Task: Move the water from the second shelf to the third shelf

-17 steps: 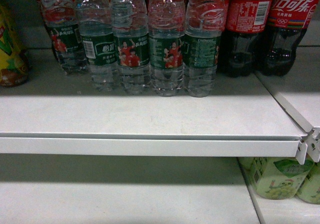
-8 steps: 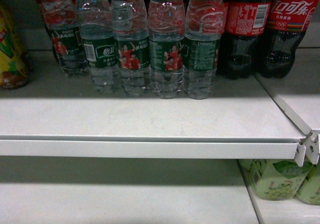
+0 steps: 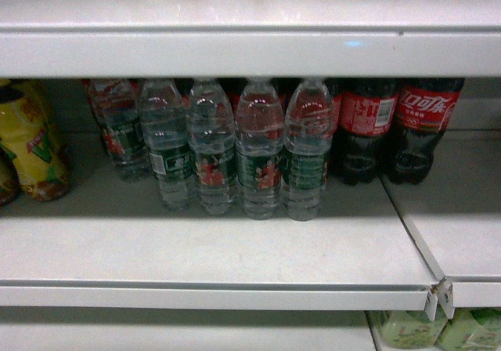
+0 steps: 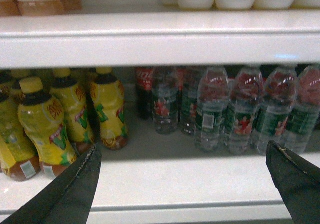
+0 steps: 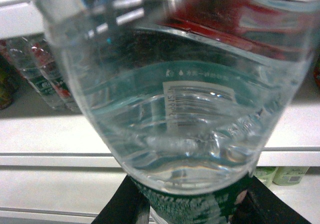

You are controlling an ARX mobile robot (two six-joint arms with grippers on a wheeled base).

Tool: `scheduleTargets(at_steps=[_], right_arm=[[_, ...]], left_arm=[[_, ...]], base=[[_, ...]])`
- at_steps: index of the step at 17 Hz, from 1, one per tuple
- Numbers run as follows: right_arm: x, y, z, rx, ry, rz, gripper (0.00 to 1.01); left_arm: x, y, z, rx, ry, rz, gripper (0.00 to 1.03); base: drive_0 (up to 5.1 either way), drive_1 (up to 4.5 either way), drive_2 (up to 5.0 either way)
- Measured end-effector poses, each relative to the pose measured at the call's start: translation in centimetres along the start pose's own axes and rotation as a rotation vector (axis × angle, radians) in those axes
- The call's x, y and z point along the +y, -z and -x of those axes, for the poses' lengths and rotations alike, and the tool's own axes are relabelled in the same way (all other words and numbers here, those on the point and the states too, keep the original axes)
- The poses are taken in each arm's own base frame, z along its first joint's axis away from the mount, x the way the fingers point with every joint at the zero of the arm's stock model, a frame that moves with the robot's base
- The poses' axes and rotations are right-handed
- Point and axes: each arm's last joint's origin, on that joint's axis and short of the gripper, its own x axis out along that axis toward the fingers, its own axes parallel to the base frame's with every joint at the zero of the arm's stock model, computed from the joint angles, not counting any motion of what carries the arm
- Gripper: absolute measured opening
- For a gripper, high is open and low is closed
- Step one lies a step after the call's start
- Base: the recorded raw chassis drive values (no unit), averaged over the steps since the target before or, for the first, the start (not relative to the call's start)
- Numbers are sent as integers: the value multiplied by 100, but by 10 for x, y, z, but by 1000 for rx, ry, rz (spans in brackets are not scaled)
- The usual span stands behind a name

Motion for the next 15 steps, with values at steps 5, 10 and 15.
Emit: scheduleTargets(at_steps=[5, 10, 15], right_arm=[[0, 0, 0, -1, 0, 0, 33], [0, 0, 0, -1, 0, 0, 33], [0, -1, 0, -6, -3, 1, 32]], left_arm=[[0, 0, 0, 0, -1, 1, 98], [0, 0, 0, -1, 0, 0, 98], [0, 0, 0, -3, 0, 0, 98]], base=[[0, 0, 0], [0, 0, 0], [0, 0, 0]])
